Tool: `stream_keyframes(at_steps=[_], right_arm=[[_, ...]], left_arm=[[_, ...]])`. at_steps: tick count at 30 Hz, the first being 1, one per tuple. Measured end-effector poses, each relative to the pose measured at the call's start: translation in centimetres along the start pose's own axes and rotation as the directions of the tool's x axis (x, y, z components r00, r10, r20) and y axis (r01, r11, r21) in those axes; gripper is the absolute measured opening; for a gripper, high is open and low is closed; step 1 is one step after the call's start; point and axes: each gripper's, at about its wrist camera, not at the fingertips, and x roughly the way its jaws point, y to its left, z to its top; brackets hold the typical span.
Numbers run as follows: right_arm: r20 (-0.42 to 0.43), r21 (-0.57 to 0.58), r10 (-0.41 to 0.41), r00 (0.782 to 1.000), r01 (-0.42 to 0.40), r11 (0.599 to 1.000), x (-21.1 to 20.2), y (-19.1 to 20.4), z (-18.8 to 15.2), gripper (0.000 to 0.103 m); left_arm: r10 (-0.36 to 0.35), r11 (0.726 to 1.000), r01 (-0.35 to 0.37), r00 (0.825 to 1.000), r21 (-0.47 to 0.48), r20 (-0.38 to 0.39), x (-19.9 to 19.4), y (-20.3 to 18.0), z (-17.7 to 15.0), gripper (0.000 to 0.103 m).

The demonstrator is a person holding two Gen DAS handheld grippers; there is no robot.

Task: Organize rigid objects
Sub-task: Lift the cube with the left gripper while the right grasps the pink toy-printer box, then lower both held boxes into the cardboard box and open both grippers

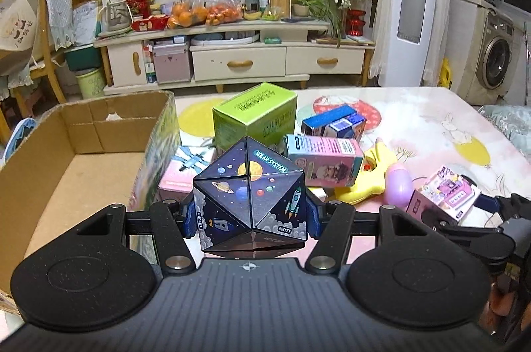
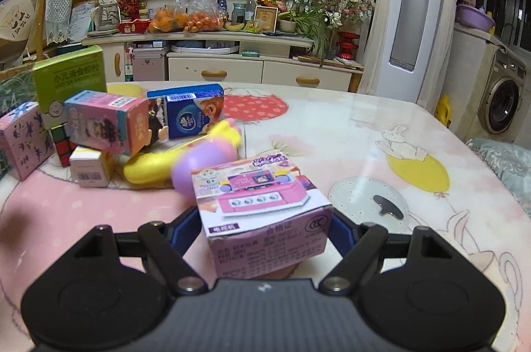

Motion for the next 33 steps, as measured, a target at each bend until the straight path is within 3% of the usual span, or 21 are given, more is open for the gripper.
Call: stream_keyframes(at_steps=[8,19,26,33], right_arm=[[0.035,0.029,0.020,0.999,-0.022,0.999,-2.4,0.5,0.5,0.080],[0.142,0.007,0.127,0.982,-0.129,0.992,-6.0,4.5,3.4,0.080],[0.182,-0.055,0.244,0.952,-0.238,0.970,-7.6,9.2,5.3,0.080],[0.200,-0.168,0.389,0.899,-0.360,0.918,-9.3,15.2,6.9,0.080]], left_arm=[[-0.006,1.000,0.007,0.999,-0.023,0.048,-1.6,1.1,0.6,0.073],[0.108,0.987,-0.095,0.989,-0.127,0.098,-2.7,5.7,1.6,0.073],[0.203,0.965,-0.190,0.978,-0.183,0.054,-2.2,9.0,1.7,0.073],[0.255,0.943,-0.247,0.967,-0.222,0.005,-1.2,10.6,2.2,0.073]])
